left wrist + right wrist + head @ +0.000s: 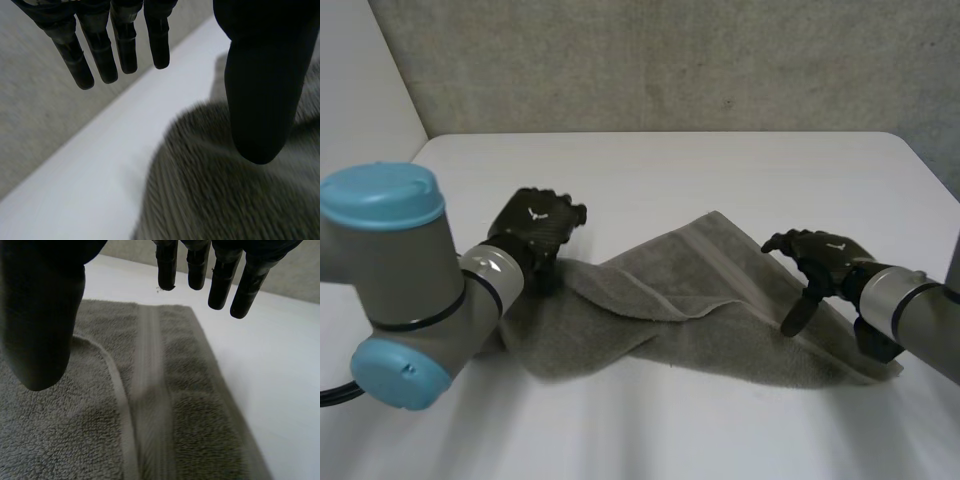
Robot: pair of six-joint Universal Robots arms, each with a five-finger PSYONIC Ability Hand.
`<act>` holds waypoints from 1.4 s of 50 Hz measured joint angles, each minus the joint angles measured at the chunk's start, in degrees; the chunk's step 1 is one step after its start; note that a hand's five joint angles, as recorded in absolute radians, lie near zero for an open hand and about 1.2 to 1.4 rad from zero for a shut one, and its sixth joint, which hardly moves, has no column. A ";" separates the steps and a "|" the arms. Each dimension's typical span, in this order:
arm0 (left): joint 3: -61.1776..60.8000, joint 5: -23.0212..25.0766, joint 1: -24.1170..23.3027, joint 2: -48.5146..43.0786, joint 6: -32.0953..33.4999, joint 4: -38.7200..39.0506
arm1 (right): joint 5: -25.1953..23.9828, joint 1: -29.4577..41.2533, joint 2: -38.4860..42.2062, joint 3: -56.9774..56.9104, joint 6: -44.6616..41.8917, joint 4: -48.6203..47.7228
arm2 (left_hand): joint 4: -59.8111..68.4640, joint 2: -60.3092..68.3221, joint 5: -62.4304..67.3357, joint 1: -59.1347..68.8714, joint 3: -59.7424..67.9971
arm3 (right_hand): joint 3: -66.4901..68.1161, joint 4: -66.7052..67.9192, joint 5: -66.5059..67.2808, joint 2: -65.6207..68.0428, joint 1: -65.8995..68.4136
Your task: Fold the towel.
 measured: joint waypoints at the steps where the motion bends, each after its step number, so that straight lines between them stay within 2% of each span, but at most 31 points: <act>1: 1.07 0.00 0.04 -0.98 0.39 -1.43 | -0.14 0.29 0.77 -0.22 0.20 -0.22 | 0.00 -0.01 -0.01 0.00 0.00 | 0.00 0.00 0.00 0.00 0.00; 9: 8.87 0.41 0.28 -7.34 1.53 -11.87 | -0.98 5.32 8.21 -4.78 1.12 -1.59 | 0.77 0.72 0.74 0.70 0.76 | 0.00 0.00 0.00 0.00 0.00; 15: 12.53 0.60 0.36 -10.08 2.86 -16.22 | -0.95 8.74 13.53 -8.90 1.16 -1.60 | 10.93 11.23 10.78 11.30 11.22 | 0.94 0.63 1.47 0.77 2.11; 20: 14.44 0.64 0.42 -11.10 3.86 -17.64 | -0.87 10.42 16.94 -11.92 1.12 -1.62 | 29.90 29.79 29.59 30.02 29.79 | 20.22 19.33 21.11 20.06 20.74; 24: 15.47 0.57 0.48 -11.16 4.09 -17.56 | -0.62 10.94 18.94 -14.55 1.18 -1.65 | 43.22 43.10 42.26 42.00 43.09 | 51.34 51.88 52.43 53.34 54.75; 26: 16.23 0.51 0.51 -11.08 4.07 -17.14 | -0.39 11.05 19.37 -15.74 1.28 -1.76 | 45.02 44.84 43.63 43.17 44.89 | 59.29 60.14 60.04 60.28 61.19; 28: 17.39 0.42 0.54 -10.92 3.97 -16.30 | 0.09 11.10 19.36 -17.51 1.43 -2.15 | 46.05 45.84 44.48 43.79 45.95 | 60.39 61.75 60.48 60.52 61.70; 34: 23.49 -0.14 0.55 -10.18 3.18 -7.05 | 2.86 11.07 14.30 -24.93 1.52 -6.48 | 46.78 46.65 44.96 44.36 46.74 | 60.88 61.75 60.48 60.48 61.71; 36: 26.02 -1.06 0.56 -9.53 2.55 0.36 | 4.33 10.90 10.65 -27.87 1.44 -10.75 | 46.88 46.71 45.01 44.38 46.82 | 61.39 61.75 60.48 60.48 61.71; 38: 28.47 -3.85 0.74 -7.55 1.28 13.86 | 6.18 10.68 5.52 -30.73 1.22 -19.36 | 46.96 46.77 45.18 44.31 46.85 | 61.70 61.75 60.48 60.48 61.71; 40: 28.89 -6.01 0.93 -6.02 0.53 22.34 | 6.82 10.71 3.04 -31.36 0.79 -25.48 | 46.97 46.79 45.19 44.33 46.87 | 62.24 61.75 60.48 60.48 61.71; 46: 23.76 -10.19 1.43 -2.38 -0.56 39.22 | 5.94 10.92 0.23 -29.55 -4.97 -34.59 | 46.99 46.81 45.22 44.33 46.89 | 62.58 61.75 60.47 60.48 61.71; 50: 17.08 -10.80 1.43 -1.39 -1.44 41.57 | 3.47 10.99 0.99 -27.51 -10.42 -32.57 | 46.99 46.81 45.34 44.33 46.90 | 62.58 61.75 61.35 60.48 61.72; 57: 3.67 -10.51 1.36 -1.55 -3.97 39.60 | -1.02 11.10 6.47 -23.75 -17.43 -21.79 | 47.01 46.83 45.75 44.33 46.91 | 62.42 61.71 62.13 60.38 61.60; 61: -2.35 -10.33 1.54 -2.12 -4.69 37.91 | -1.59 11.14 9.92 -21.97 -19.97 -16.31 | 47.01 46.83 45.75 44.33 46.92 | 46.51 45.91 47.58 45.94 47.30; 65: -6.44 -10.31 1.74 -2.69 -4.73 34.85 | -0.92 11.13 13.32 -20.41 -23.17 -11.40 | 47.02 46.83 45.75 44.33 46.92 | 21.96 21.23 21.34 21.83 22.61; 70: -9.55 -10.33 1.80 -3.34 -4.65 29.65 | 2.24 10.96 16.58 -18.57 -26.50 -6.83 | 47.02 46.83 45.75 44.33 46.92 | 11.71 10.93 10.31 11.76 12.09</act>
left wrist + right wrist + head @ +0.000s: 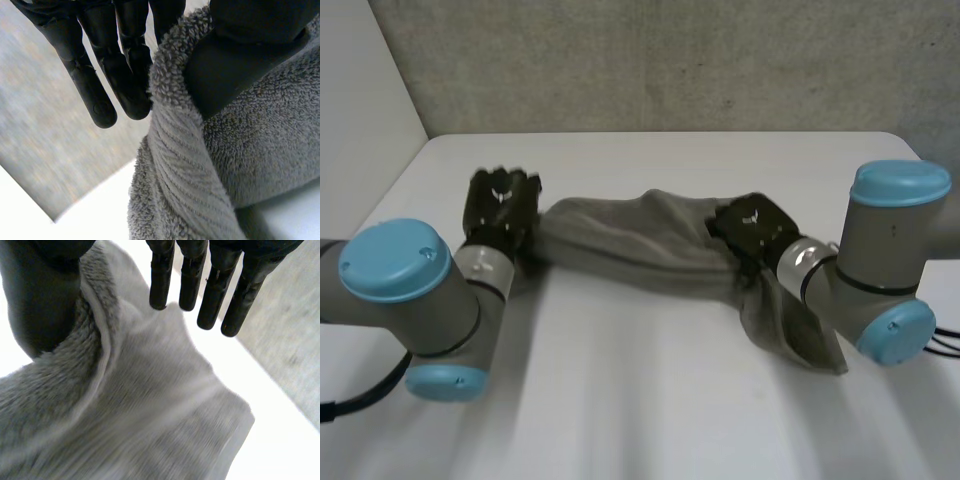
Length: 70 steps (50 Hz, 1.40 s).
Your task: Fold the towel.
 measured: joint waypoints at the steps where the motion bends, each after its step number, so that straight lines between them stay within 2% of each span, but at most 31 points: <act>1: -0.30 0.00 -0.02 -0.05 -0.01 -0.67 | 0.41 -0.05 0.22 0.24 -0.21 0.33 | 0.00 0.00 0.00 0.00 0.00 | -0.76 -0.61 -0.60 -0.67 -0.62; 10: -3.96 -0.04 -0.34 2.04 -0.22 -6.57 | 4.59 -1.06 -2.00 4.22 0.23 1.86 | 0.00 0.00 0.00 0.00 0.00 | -3.44 -4.64 -3.80 -3.12 -3.68; 14: -6.02 -0.02 -0.37 5.39 -0.24 -6.82 | 4.74 -2.70 -6.47 6.91 4.93 1.89 | 0.00 0.00 0.00 0.00 0.00 | -3.47 -4.64 -4.35 -3.12 -3.81; 21: -8.91 -0.06 -0.11 9.73 -0.28 -6.30 | 3.53 -6.52 -11.65 11.14 17.42 1.90 | 0.00 0.00 0.00 0.00 0.00 | -3.47 -4.64 -4.64 -3.12 -3.82; 24: -10.06 -0.08 0.39 11.23 -0.30 -6.06 | 1.73 -8.30 -12.75 14.02 23.36 1.90 | 0.00 0.00 0.00 0.00 0.00 | -3.46 -4.64 -4.72 -3.12 -3.82; 29: -11.30 -0.05 1.48 12.82 -0.37 -5.91 | -1.53 -9.81 -12.89 19.12 28.13 1.82 | 0.00 0.00 0.00 0.00 0.00 | -3.42 -4.49 -3.14 -3.09 -3.69; 36: -12.55 0.02 2.34 14.03 -0.40 -5.93 | -3.04 -10.63 -12.49 23.98 28.87 1.23 | 0.00 0.00 0.00 0.00 0.00 | 1.73 1.84 4.39 0.71 2.22; 46: -13.72 -0.04 2.41 14.33 -0.48 -5.93 | -3.38 -11.28 -13.91 28.56 28.55 0.98 | 0.00 0.00 0.00 0.00 0.00 | 1.88 1.95 4.40 1.21 2.57; 58: -14.01 0.04 3.47 14.31 -0.50 -5.84 | -6.52 -11.47 -17.70 33.89 27.38 -0.93 | 0.00 0.00 0.00 0.00 0.00 | 1.91 1.97 4.38 1.21 2.58; 70: -13.93 0.08 4.41 15.56 -0.75 -5.84 | -5.75 -10.51 -18.88 36.49 24.71 -4.19 | 0.00 0.00 0.00 0.00 0.00 | 2.45 2.23 4.99 1.65 3.17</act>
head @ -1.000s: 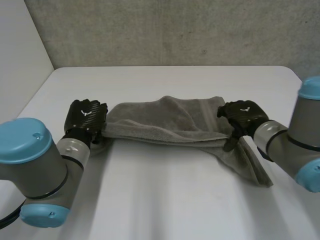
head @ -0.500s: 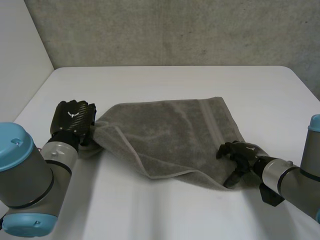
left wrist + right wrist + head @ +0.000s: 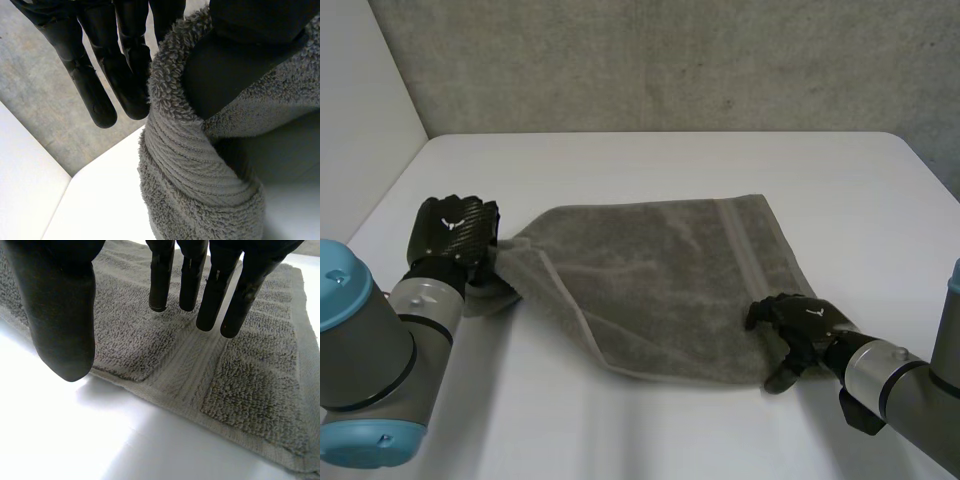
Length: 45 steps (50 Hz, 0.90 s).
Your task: Fold the towel.
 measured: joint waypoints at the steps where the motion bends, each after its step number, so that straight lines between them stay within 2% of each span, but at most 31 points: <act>1: 0.00 -0.01 0.02 0.10 -0.07 -0.01 | 0.03 0.15 0.07 0.05 -0.09 -0.28 | 0.00 0.00 0.00 0.00 0.00 | 0.21 0.27 0.22 0.24 0.25; 16: 0.52 0.20 1.59 2.32 -10.64 -1.04 | 0.19 6.67 0.44 0.22 0.10 -2.91 | 0.00 0.00 0.00 0.00 0.00 | 1.72 1.80 1.58 1.68 1.71; 30: 1.26 0.10 1.42 2.44 -11.16 -3.68 | 0.78 15.97 0.46 -0.33 0.85 -8.92 | 0.00 0.00 0.00 0.00 0.00 | 1.60 1.68 0.41 1.55 1.09; 41: 1.48 -0.13 1.21 2.60 -11.21 -4.00 | 7.01 21.19 5.73 -2.94 2.23 -13.83 | 0.00 0.00 0.00 0.00 0.00 | 2.25 2.24 1.79 2.09 2.09; 45: 1.43 -0.15 1.16 2.77 -11.24 -3.97 | 8.22 21.79 7.62 -4.06 2.43 -14.86 | 0.00 0.00 0.00 0.00 0.00 | 10.41 10.51 10.09 10.91 10.26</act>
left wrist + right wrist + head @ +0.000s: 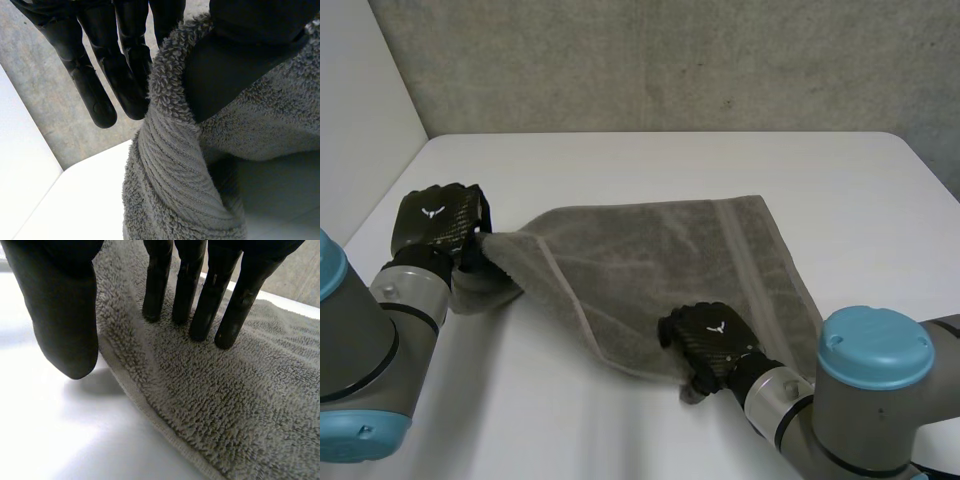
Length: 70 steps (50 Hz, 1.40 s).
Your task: Fold the towel.
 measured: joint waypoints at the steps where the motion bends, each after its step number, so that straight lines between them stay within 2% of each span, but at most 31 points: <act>1: -0.01 0.00 -0.01 0.02 0.00 0.00 | 0.16 0.03 0.25 -0.16 0.01 -0.20 | 0.00 0.00 0.00 0.00 0.00 | 4.27 4.31 4.22 4.44 4.28; 5: -0.06 0.00 -0.03 0.17 -0.05 0.02 | 1.27 -0.18 1.18 -0.75 0.03 -1.70 | 0.00 0.00 0.00 0.00 0.00 | 29.68 29.93 29.85 30.55 30.06; 7: -0.10 0.00 -0.02 0.26 -0.07 0.02 | 2.09 -0.42 1.11 -0.87 0.04 -2.38 | 0.00 0.00 0.00 0.00 0.00 | 36.31 36.66 36.84 37.00 37.13; 13: -0.32 0.03 -0.01 0.51 -0.07 0.02 | 4.61 -1.52 -1.76 -0.67 -0.01 -3.20 | 0.00 0.00 0.00 0.00 0.00 | 37.99 38.01 37.98 37.36 37.73; 18: -0.87 0.15 -0.18 0.40 -0.02 0.01 | 5.02 -5.29 -8.19 0.08 -0.89 -2.64 | 0.00 0.00 0.00 0.00 0.00 | 37.99 38.01 37.98 37.36 37.74; 24: -2.82 0.23 -0.46 0.09 0.04 -1.39 | 0.70 -10.38 -15.35 -0.19 -7.32 4.36 | 0.00 0.00 0.00 0.00 0.00 | 37.99 38.01 37.98 37.36 37.75; 30: -5.70 0.94 -1.03 0.33 0.17 -5.41 | -2.25 -13.01 -16.56 -0.78 -14.49 10.69 | -0.86 -0.78 -0.10 0.00 -0.84 | 37.99 38.01 37.98 37.36 37.75; 33: -6.93 1.90 -1.31 0.87 0.30 -8.23 | -2.71 -13.82 -15.92 -1.06 -16.66 11.80 | -9.91 -9.82 -8.09 -6.97 -9.83 | 37.99 38.01 37.99 37.36 37.75; 36: -8.01 3.53 -1.54 1.90 0.53 -12.00 | -2.92 -14.31 -14.48 -1.38 -17.82 12.10 | -36.65 -36.62 -34.81 -33.59 -36.46 | 37.99 38.02 38.32 37.37 37.80; 38: -8.34 4.49 -1.65 2.63 0.79 -14.03 | -2.98 -14.40 -13.72 -1.53 -18.00 12.05 | -47.59 -47.49 -46.71 -44.86 -47.46 | 37.99 38.02 38.33 37.58 37.81; 42: -8.08 7.16 -1.74 5.05 1.97 -18.00 | -3.09 -14.34 -12.34 -1.69 -17.94 11.76 | -56.29 -56.26 -55.20 -53.60 -56.34 | 37.99 38.01 38.33 37.63 37.83; 49: -4.57 11.29 -1.41 8.60 3.45 -19.79 | -3.27 -13.77 -10.68 -1.52 -17.75 11.56 | -57.37 -57.27 -56.09 -54.70 -57.31 | 37.99 38.01 38.34 37.64 37.85; 55: 2.04 13.54 -1.29 7.75 3.70 -19.76 | -3.41 -13.45 -9.66 -1.21 -17.77 11.54 | -50.68 -50.52 -49.42 -48.05 -50.58 | 37.99 38.01 38.34 37.64 37.88; 63: 11.15 13.68 -2.35 -2.82 5.25 -22.13 | -3.46 -13.42 -9.39 -1.03 -17.82 11.54 | -41.86 -41.66 -40.69 -39.17 -41.83 | 37.99 38.02 38.34 37.64 37.88; 70: 18.68 13.45 -3.40 -11.84 12.03 -27.90 | -3.48 -13.43 -9.37 -0.98 -17.87 11.54 | -39.89 -39.76 -38.75 -37.33 -39.82 | 37.99 38.02 38.34 37.64 37.88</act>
